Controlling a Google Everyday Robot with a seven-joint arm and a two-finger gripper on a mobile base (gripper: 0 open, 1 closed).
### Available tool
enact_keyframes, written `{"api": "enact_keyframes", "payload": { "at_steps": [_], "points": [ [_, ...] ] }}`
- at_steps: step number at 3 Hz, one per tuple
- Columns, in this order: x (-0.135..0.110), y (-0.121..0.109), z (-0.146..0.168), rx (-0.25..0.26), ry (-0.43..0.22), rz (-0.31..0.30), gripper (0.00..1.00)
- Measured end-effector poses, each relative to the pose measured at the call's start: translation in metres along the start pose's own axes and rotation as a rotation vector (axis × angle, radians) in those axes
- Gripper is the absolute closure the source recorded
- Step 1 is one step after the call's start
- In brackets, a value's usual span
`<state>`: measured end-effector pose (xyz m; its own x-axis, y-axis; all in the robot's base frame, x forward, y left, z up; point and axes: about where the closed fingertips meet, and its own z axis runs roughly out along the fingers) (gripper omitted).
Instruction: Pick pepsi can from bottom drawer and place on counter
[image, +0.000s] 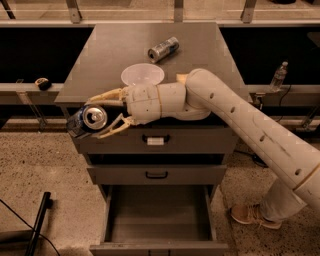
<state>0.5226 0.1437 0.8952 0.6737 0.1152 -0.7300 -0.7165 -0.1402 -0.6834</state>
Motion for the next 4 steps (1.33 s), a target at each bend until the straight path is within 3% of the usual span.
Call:
{"api": "enact_keyframes", "payload": {
  "at_steps": [1, 3, 4],
  "points": [
    [-0.001, -0.005, 0.015, -0.051, -0.015, -0.005, 1.00],
    [-0.018, -0.006, 0.017, -0.038, -0.039, -0.078, 1.00],
    [-0.018, -0.006, 0.017, -0.038, -0.039, -0.078, 1.00]
  ]
}}
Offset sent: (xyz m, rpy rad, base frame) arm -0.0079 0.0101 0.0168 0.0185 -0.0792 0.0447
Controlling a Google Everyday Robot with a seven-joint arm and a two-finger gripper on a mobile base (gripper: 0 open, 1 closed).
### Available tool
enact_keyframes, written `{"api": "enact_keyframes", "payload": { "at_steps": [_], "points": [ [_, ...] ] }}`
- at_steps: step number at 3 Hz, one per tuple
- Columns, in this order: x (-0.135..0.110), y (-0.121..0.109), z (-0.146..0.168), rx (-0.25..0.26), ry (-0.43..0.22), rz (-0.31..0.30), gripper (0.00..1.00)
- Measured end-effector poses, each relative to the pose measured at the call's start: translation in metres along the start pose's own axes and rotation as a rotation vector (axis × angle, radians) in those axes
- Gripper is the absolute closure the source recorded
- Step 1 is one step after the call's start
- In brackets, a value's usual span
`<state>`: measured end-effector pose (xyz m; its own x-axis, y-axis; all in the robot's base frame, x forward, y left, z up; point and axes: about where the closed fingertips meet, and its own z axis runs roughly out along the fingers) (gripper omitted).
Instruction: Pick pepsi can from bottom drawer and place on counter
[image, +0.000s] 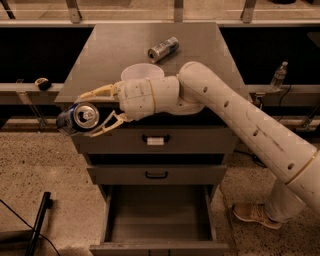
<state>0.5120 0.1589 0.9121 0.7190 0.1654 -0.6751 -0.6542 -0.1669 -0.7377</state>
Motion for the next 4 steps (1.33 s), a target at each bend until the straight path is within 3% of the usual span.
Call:
{"api": "enact_keyframes", "payload": {
  "at_steps": [2, 3, 4],
  "points": [
    [-0.008, -0.042, -0.025, 0.053, -0.041, 0.005, 1.00],
    [-0.004, -0.066, -0.042, 0.091, 0.003, 0.065, 1.00],
    [0.004, -0.090, -0.064, 0.127, 0.095, 0.173, 1.00]
  ]
}}
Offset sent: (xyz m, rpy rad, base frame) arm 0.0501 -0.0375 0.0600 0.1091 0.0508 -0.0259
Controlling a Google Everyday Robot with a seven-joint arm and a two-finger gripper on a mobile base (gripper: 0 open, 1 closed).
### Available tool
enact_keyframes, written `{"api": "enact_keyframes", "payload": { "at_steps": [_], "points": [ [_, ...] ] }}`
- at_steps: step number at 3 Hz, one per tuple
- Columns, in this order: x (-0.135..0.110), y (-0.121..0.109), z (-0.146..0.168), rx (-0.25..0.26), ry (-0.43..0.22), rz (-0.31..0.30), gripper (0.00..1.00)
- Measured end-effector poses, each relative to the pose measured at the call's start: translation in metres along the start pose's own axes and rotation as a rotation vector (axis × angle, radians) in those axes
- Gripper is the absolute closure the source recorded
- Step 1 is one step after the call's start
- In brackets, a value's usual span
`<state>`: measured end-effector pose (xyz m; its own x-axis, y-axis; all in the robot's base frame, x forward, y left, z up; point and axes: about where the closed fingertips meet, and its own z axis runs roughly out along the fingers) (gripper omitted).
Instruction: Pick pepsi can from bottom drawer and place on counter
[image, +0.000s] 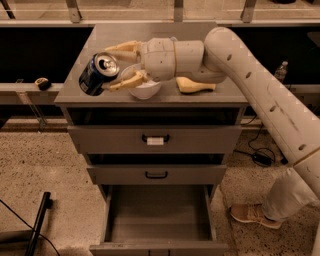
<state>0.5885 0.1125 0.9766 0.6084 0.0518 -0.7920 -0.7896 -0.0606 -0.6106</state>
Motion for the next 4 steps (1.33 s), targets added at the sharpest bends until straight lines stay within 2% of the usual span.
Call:
{"api": "enact_keyframes", "payload": {
  "at_steps": [1, 2, 3, 4],
  "points": [
    [0.011, -0.022, -0.013, 0.018, 0.043, 0.126, 1.00],
    [0.031, -0.038, -0.013, -0.025, 0.088, 0.234, 1.00],
    [0.056, -0.048, 0.014, -0.154, 0.140, 0.339, 1.00],
    [0.072, -0.056, 0.040, -0.250, 0.189, 0.390, 1.00]
  ]
}}
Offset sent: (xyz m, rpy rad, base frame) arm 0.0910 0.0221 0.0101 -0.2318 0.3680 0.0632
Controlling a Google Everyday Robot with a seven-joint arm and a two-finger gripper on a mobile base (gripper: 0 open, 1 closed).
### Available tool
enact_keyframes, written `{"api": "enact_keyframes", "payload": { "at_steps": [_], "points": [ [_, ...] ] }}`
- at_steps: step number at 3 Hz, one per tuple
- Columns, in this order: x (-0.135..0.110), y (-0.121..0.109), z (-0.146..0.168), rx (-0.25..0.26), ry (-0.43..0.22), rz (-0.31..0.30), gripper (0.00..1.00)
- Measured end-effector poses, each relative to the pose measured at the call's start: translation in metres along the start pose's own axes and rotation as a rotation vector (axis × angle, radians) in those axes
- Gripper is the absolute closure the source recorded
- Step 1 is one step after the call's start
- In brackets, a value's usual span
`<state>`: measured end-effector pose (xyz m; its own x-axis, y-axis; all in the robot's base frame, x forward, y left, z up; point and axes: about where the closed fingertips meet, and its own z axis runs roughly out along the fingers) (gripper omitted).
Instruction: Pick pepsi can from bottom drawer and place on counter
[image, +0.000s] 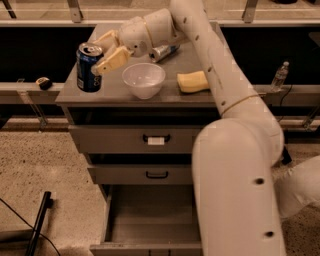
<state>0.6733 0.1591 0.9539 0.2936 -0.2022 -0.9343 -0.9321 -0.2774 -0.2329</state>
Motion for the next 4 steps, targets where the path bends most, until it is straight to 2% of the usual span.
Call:
{"api": "enact_keyframes", "payload": {
  "at_steps": [1, 2, 3, 4],
  "points": [
    [0.004, -0.012, 0.002, -0.019, 0.080, 0.029, 1.00],
    [0.014, -0.019, -0.003, -0.006, 0.140, 0.060, 1.00],
    [0.039, -0.029, -0.012, 0.044, 0.209, 0.110, 0.98],
    [0.057, -0.032, -0.010, 0.058, 0.225, 0.142, 0.76]
  ]
}}
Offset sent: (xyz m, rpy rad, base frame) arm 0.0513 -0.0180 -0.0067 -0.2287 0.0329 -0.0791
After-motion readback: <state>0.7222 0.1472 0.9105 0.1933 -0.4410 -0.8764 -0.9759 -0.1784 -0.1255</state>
